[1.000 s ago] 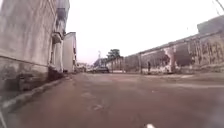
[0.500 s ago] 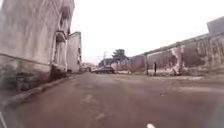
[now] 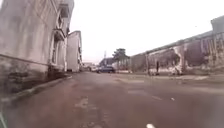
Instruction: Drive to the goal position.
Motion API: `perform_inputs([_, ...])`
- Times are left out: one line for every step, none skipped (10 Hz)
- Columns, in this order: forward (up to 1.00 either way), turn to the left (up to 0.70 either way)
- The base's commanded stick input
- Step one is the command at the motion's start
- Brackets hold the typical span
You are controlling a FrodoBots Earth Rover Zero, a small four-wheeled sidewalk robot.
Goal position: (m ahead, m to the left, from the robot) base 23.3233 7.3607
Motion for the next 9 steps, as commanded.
perform_inputs([0.70,0.10])
perform_inputs([0.70,0.27])
perform_inputs([0.70,0.20])
perform_inputs([0.70,0.00])
perform_inputs([0.70,0.00])
perform_inputs([0.70,0.00])
perform_inputs([0.70,0.00])
perform_inputs([0.70,0.00])
perform_inputs([0.70,0.00])
